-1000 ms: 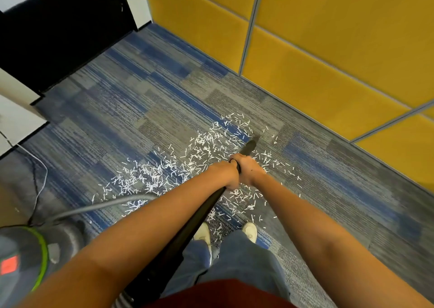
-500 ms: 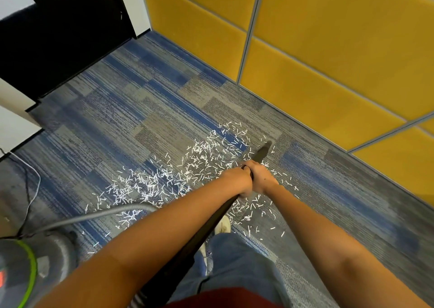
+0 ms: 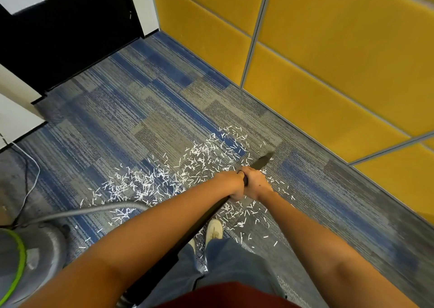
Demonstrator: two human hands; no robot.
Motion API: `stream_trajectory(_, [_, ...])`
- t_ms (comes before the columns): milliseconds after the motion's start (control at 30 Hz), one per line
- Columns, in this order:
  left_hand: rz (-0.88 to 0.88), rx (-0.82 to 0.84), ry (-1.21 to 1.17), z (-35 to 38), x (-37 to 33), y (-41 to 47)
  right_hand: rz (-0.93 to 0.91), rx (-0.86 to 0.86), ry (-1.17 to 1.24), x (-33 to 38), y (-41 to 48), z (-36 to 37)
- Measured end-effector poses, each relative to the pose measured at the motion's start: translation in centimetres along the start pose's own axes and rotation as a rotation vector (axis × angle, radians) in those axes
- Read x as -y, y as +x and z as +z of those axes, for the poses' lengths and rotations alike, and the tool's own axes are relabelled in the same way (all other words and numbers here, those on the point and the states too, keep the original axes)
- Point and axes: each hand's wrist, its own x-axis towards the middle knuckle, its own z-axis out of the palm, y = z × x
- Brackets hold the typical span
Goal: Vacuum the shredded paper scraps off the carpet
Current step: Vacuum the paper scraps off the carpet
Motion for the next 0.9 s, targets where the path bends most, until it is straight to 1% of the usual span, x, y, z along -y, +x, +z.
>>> stream_trajectory(167, [-0.011, -0.020, 0.000, 0.5, 0.4, 0.2, -0.019, 0.025, 0.005, 0.8, 0.5, 0.2])
stream_trajectory(333, [-0.016, 0.025, 0.000, 0.5, 0.7, 0.3, -0.008, 0.037, -0.029, 1.1, 0.1, 0.2])
stream_trajectory(433, [-0.004, 0.024, 0.037, 0.7, 0.6, -0.1, 0.003, 0.027, -0.026, 0.8, -0.4, 0.6])
stream_trajectory(600, [0.079, 0.009, 0.083, 1.7, 1.2, -0.7, 0.039, -0.039, 0.014, 1.1, -1.6, 2.2])
stream_trajectory(700, [0.089, -0.004, 0.101, 2.3, 2.6, -0.8, 0.048, -0.045, 0.011, 2.3, -1.7, 3.2])
stream_trajectory(800, [0.077, 0.009, 0.094, 2.5, 4.0, -0.5, 0.070, -0.064, 0.061, 3.3, -1.0, 3.7])
stream_trajectory(900, [0.051, 0.007, 0.079, 2.2, 5.0, 0.0, 0.050, -0.060, 0.078, 4.1, 0.3, 3.7])
